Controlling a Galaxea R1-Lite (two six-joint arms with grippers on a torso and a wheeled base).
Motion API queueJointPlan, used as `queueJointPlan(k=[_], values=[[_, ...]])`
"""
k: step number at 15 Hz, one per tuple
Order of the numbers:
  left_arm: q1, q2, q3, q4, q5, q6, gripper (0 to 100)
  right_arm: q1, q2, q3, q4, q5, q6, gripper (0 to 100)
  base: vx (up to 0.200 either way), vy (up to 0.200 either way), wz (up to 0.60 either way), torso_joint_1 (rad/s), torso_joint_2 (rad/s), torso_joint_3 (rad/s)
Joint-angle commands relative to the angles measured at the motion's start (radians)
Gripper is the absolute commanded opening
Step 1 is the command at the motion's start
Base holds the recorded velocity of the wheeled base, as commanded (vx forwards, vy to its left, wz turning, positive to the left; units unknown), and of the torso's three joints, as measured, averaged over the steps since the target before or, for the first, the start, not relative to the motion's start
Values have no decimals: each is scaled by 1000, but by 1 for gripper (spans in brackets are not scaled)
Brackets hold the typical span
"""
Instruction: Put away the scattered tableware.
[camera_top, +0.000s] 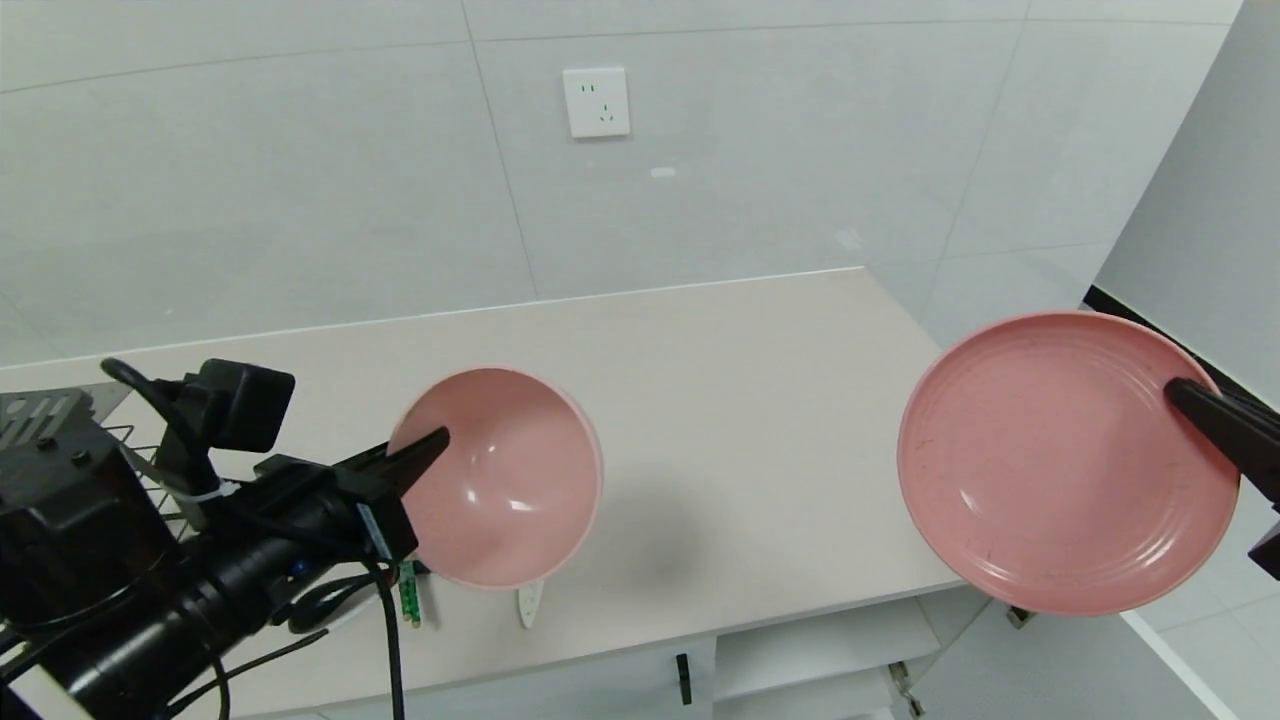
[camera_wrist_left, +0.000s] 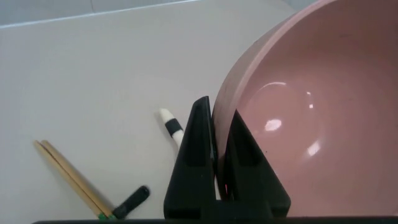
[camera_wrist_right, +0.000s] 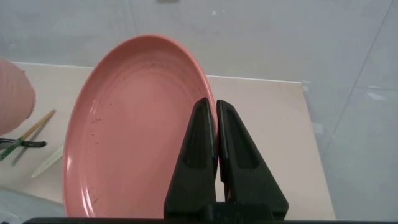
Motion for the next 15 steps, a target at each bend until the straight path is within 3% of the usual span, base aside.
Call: queueJointPlan(k=[1, 4, 7, 9, 10, 13, 14, 15], values=[[0, -41, 39, 2, -16, -10, 0, 1, -20, 1, -1, -1, 4, 0, 0, 0, 0, 0, 0, 0], [-82, -40, 50, -9, -24, -107, 0, 1, -14, 8, -3, -33, -3, 0, 0, 0, 0, 0, 0, 0], [-117, -48, 51, -81, -25, -113, 0, 19, 13, 6, -4, -33, -33, 0, 0, 0, 0, 0, 0, 0], [-142, -40, 57, -132, -18, -39, 0, 36, 36, -2, -1, -33, 12, 0, 0, 0, 0, 0, 0, 0], [-160, -29, 70, -144, 104, 137, 0, 37, 65, 5, -3, -33, 15, 0, 0, 0, 0, 0, 0, 0], [-203, -3, 96, -259, 150, 123, 0, 36, 91, 5, -4, -41, 12, 0, 0, 0, 0, 0, 0, 0], [-203, 11, 103, -281, 153, 109, 0, 36, 101, 3, -4, -42, 13, 0, 0, 0, 0, 0, 0, 0], [-204, 64, 123, -351, 151, 68, 0, 36, 131, 0, -26, -42, -5, 0, 0, 0, 0, 0, 0, 0]])
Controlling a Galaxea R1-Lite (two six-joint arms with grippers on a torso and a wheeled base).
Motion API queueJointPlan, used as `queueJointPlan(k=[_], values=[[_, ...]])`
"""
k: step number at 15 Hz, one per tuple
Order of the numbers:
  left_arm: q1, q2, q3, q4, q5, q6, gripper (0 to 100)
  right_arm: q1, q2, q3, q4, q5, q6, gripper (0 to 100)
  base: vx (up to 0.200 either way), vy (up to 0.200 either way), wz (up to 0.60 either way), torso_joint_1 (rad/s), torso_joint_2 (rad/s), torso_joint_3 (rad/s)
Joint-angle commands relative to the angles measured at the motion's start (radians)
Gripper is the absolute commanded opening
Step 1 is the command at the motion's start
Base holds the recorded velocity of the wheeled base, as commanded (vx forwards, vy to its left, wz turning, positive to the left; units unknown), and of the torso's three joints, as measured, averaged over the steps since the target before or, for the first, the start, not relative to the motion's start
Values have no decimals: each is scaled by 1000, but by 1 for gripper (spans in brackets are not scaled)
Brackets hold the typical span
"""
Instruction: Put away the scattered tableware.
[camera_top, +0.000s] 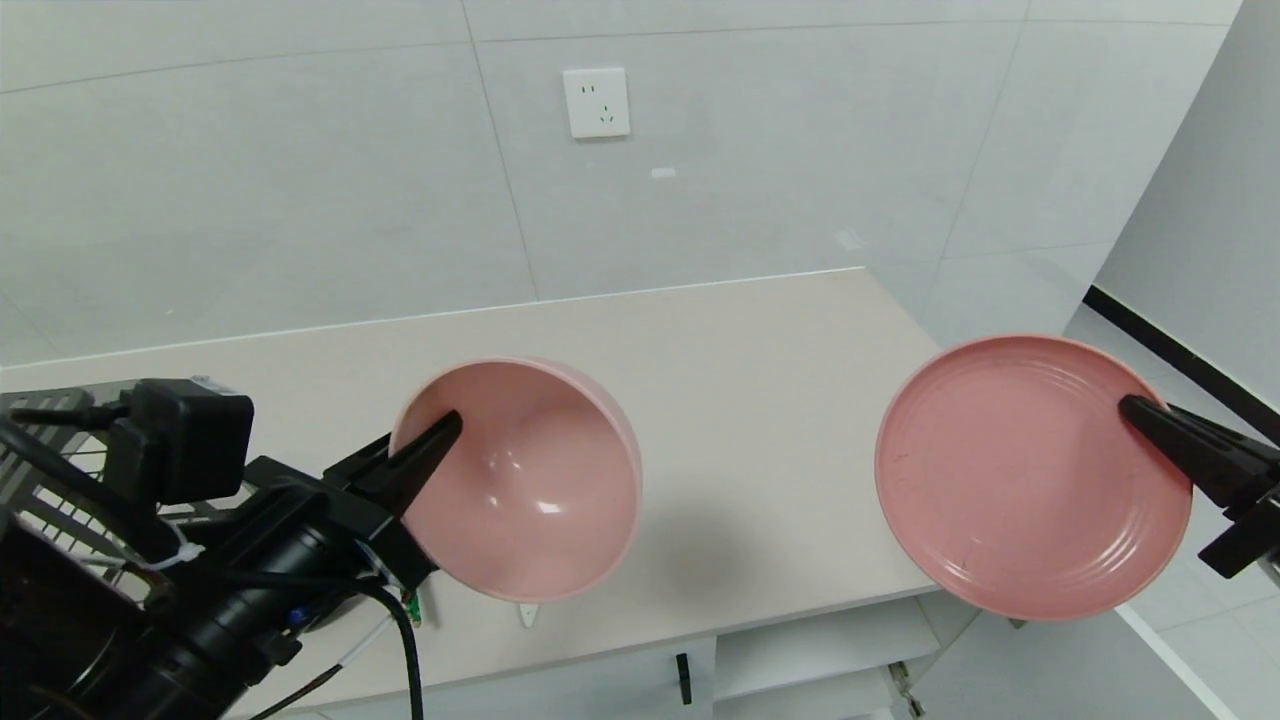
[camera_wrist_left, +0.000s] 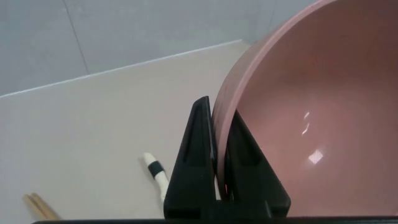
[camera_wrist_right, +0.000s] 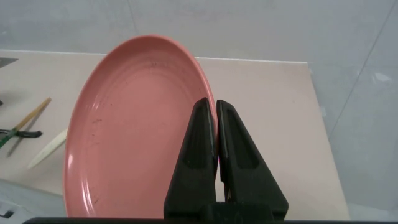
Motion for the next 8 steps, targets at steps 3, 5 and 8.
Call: queueJointPlan(k=[3, 5, 8], values=[[-6, 153, -2, -97, 3, -22, 0, 0, 151, 45, -169, 0, -33, 0, 0, 0, 0, 0, 0, 0], [-38, 142, 7, -97, 3, -4, 0, 0, 151, 68, -169, 0, -68, 0, -100, 0, 0, 1, -1, 4], [-43, 131, 12, -97, 3, 1, 0, 2, 119, 79, -169, 0, -70, 0, -200, 0, 0, 2, 4, 4]])
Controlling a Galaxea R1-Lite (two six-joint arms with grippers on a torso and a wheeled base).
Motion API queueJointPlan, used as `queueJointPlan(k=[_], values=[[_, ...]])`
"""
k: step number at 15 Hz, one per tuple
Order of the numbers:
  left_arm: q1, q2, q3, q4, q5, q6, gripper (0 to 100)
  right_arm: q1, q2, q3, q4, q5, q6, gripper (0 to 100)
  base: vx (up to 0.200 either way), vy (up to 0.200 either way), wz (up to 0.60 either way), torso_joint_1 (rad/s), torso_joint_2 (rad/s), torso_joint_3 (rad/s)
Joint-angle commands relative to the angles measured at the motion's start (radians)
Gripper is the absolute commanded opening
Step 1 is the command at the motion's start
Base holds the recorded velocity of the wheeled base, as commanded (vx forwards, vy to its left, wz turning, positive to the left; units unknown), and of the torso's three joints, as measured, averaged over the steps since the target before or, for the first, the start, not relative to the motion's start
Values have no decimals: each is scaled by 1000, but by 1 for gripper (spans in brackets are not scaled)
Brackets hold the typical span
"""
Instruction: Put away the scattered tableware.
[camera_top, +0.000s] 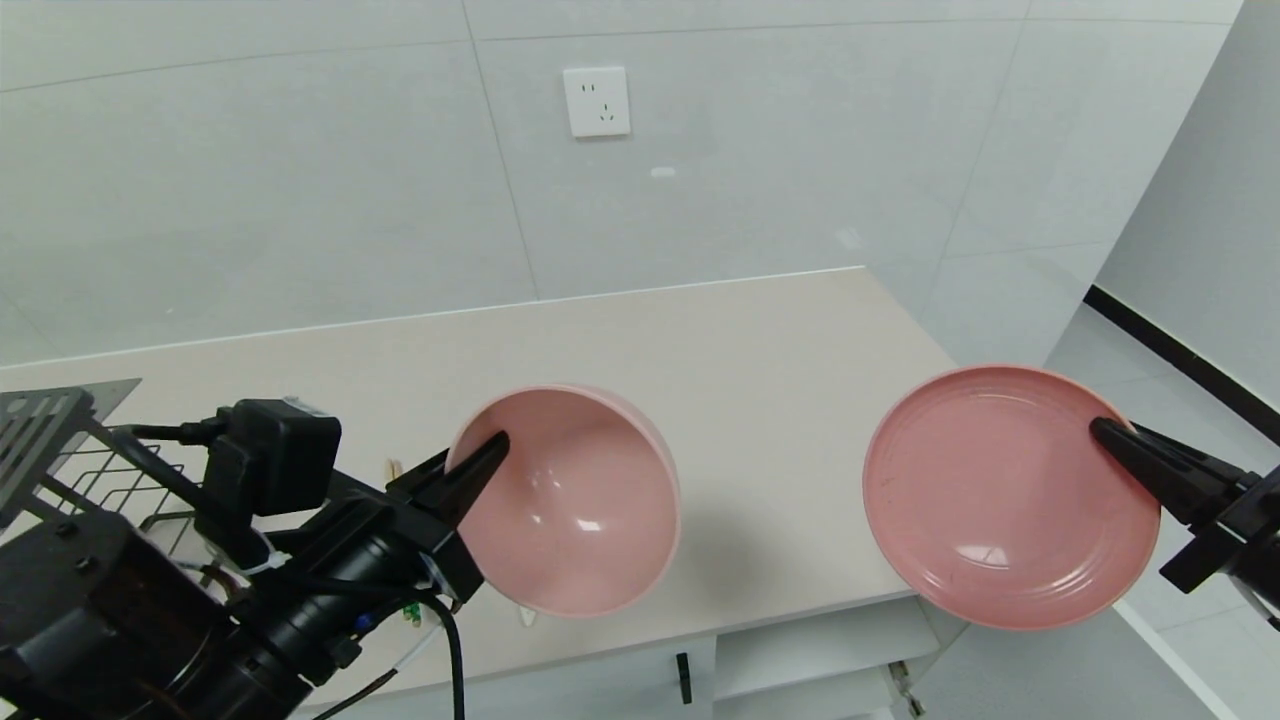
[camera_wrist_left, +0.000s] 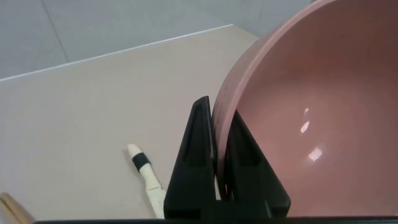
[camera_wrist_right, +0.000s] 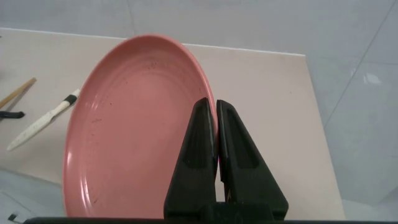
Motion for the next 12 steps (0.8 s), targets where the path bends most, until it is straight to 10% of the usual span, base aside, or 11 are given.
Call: queueJointPlan(k=[1, 12], values=[[-3, 6, 3, -1, 1, -1, 0, 0, -7, 9, 0, 1, -1, 0, -200, 0, 0, 17, 7, 7], [-4, -5, 45, -1, 1, 0, 0, 2, 20, 38, 0, 1, 1, 0, -109, -18, 0, 6, 3, 1]])
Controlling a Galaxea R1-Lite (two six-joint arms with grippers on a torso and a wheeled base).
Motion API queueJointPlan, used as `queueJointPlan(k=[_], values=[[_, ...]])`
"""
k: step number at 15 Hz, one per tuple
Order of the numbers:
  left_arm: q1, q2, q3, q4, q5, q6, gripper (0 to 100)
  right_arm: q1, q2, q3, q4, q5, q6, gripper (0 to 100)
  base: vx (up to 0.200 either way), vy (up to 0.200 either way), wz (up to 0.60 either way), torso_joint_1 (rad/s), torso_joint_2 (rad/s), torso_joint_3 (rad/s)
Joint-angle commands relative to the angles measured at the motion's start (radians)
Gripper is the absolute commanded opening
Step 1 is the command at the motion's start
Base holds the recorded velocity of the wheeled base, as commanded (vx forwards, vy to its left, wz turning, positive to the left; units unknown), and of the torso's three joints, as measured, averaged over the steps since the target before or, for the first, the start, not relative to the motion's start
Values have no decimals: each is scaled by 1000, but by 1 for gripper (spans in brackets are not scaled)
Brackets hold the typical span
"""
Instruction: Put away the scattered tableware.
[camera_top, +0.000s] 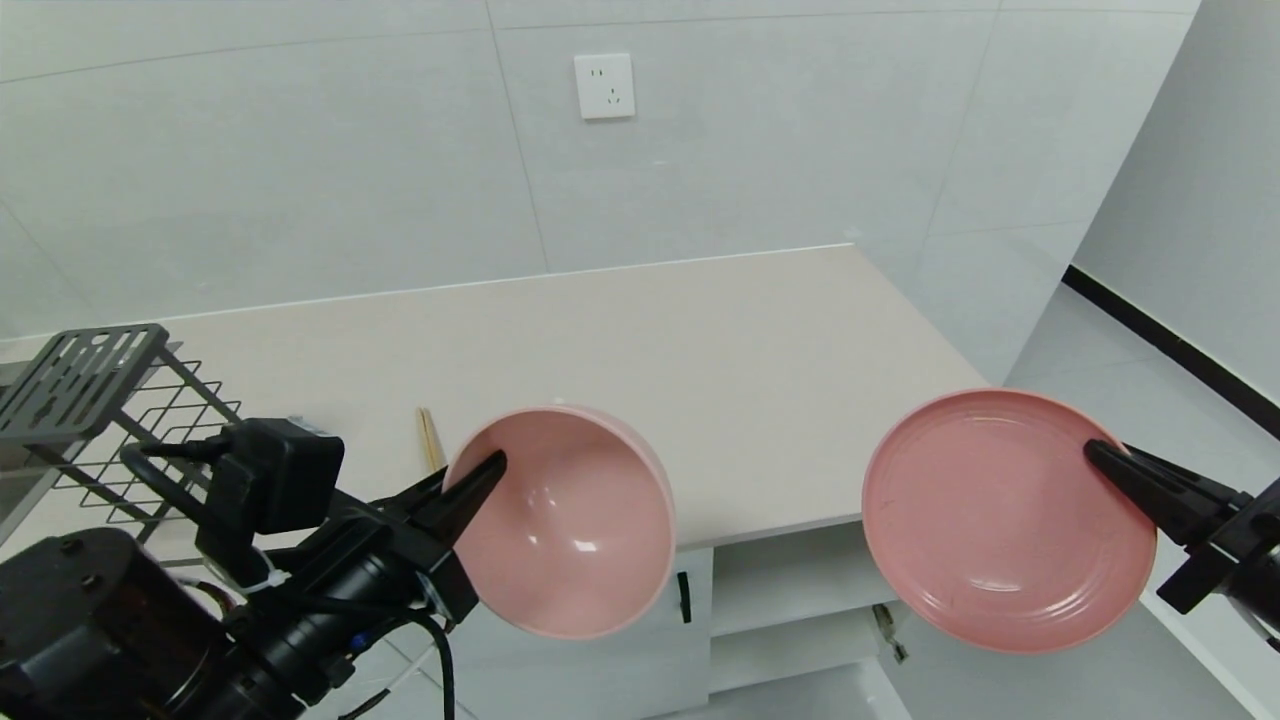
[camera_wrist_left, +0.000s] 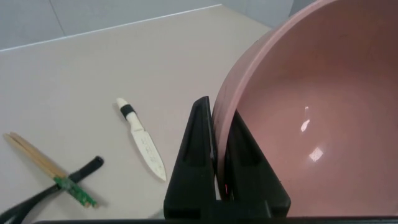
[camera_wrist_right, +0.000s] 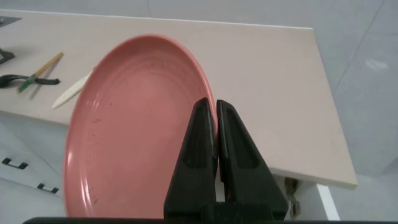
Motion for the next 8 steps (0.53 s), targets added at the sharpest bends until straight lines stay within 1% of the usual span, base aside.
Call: queueJointPlan(k=[1, 3, 8], values=[[1, 0, 8, -1, 0, 1, 0, 1, 11, 1, -2, 1, 0, 0, 0, -200, 0, -2, 12, 7], [-1, -5, 11, -1, 0, 6, 0, 1, 9, 1, -2, 1, 0, 0, 0, -200, 0, -15, 0, 7], [-1, -13, 53, -1, 0, 9, 0, 1, 3, 1, -2, 1, 0, 0, 0, 0, 0, 0, 0, 0]])
